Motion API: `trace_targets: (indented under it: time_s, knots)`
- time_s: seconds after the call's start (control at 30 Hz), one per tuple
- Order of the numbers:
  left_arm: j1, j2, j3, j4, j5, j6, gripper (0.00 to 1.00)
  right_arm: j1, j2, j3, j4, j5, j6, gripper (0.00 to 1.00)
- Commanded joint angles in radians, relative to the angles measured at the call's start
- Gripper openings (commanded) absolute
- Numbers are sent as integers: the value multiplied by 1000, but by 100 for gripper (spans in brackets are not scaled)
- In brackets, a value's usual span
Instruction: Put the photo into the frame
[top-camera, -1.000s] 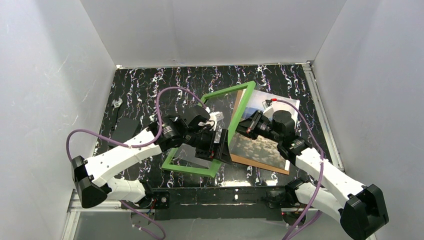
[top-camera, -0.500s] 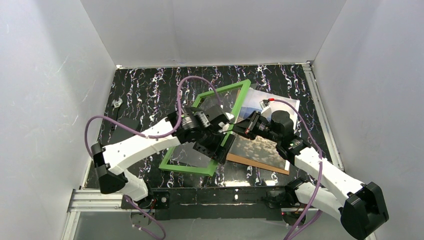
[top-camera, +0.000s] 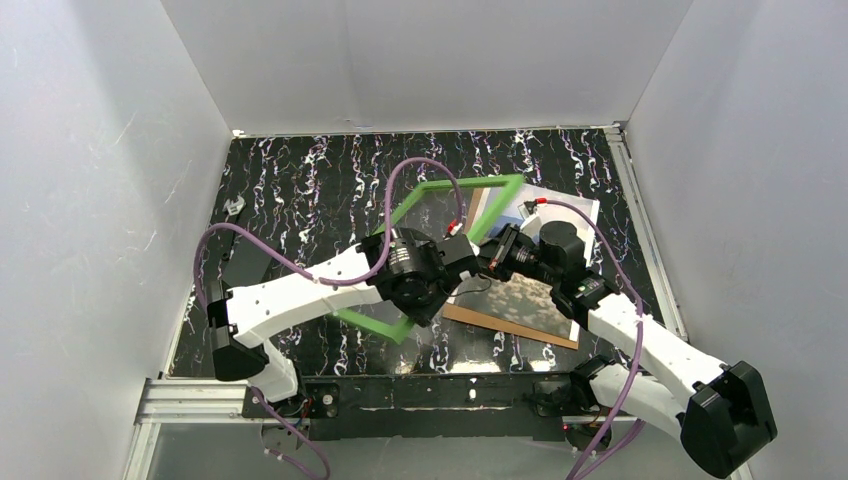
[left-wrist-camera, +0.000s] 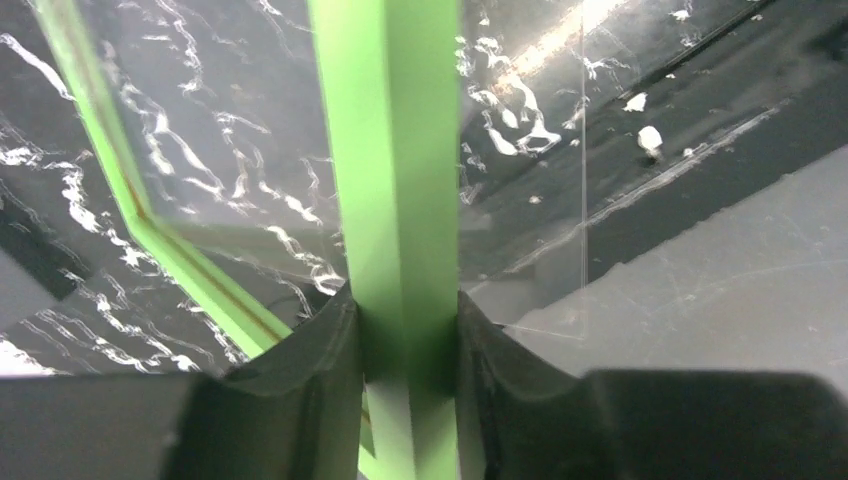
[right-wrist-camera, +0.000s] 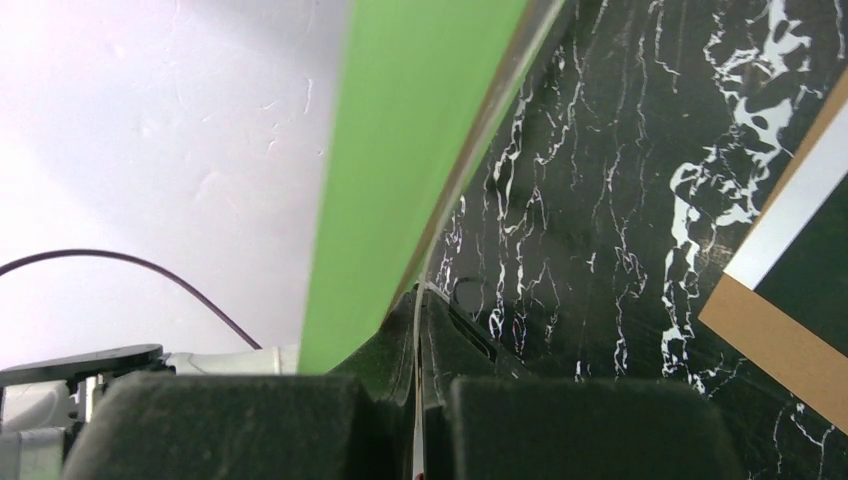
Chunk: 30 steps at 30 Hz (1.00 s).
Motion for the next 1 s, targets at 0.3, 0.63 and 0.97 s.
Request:
trace_targets:
  time_s: [0.3, 0.63, 0.97]
  knots:
    - [-5, 46, 253, -271, -138, 87, 0, 7, -49, 73, -67, 27, -51, 1]
    - [90, 91, 487, -373, -68, 78, 0, 7, -168, 188, -424, 77, -167, 1]
    - [335, -65, 280, -192, 194, -62, 0, 8, -262, 337, -765, 130, -231, 1]
